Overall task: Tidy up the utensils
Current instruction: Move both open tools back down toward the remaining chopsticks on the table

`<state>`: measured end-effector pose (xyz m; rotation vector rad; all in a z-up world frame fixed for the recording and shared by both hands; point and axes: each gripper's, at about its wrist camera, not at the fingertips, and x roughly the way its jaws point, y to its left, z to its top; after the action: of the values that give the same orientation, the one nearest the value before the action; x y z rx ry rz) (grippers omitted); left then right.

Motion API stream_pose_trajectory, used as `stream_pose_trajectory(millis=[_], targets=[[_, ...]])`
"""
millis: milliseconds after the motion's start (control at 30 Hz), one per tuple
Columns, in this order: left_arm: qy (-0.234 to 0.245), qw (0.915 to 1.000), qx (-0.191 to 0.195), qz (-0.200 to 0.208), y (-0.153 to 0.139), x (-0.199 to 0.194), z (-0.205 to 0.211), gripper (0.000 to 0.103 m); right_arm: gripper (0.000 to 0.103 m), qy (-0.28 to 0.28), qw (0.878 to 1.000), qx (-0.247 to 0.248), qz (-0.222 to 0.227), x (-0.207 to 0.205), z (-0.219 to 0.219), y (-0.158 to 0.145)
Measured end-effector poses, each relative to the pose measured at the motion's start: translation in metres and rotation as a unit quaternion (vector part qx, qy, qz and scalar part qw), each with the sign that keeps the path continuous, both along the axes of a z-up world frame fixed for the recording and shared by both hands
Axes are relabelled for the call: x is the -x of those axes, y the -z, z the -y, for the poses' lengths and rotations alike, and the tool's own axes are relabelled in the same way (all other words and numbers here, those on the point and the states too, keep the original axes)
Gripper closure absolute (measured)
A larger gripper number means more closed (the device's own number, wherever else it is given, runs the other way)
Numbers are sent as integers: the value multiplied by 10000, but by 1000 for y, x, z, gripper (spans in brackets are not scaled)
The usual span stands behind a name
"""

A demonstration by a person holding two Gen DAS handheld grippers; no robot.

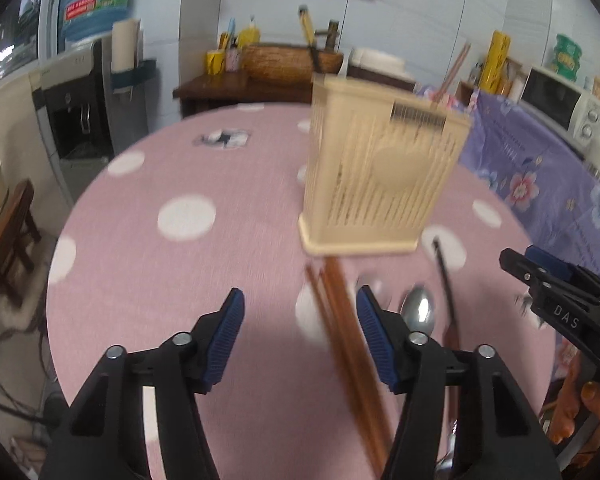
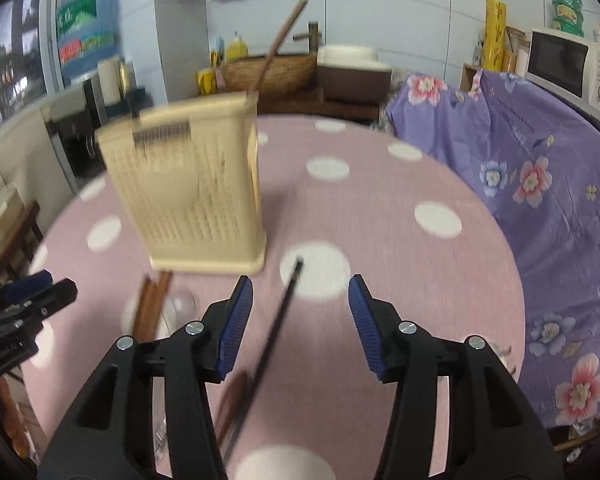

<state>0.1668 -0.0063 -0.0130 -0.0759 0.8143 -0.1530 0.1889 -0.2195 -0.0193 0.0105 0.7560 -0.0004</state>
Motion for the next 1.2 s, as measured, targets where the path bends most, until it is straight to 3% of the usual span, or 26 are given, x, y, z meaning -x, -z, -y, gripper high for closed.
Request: stream_pose_trajectory(millis=[167,400,867,1067,1200], targets=[[49,9987,123,-482,31,14,-5,57,52,-26,9992,47,-399,21,-5,32],[206,9983,63,-535,39,22,8,58,52,-134,9976,14,-681,35,-17,47],[307,9978,-56,-577,48,25,27,59,50,-257,9962,26,-828,38,-27,51],[155,9975,-335,-608,48,23,18,59,48,-81,9959,46,-904,36,-10,49],[48,9976,-122,-681,46,19,0,59,48,32,9947,-304,-979,33,9,48]])
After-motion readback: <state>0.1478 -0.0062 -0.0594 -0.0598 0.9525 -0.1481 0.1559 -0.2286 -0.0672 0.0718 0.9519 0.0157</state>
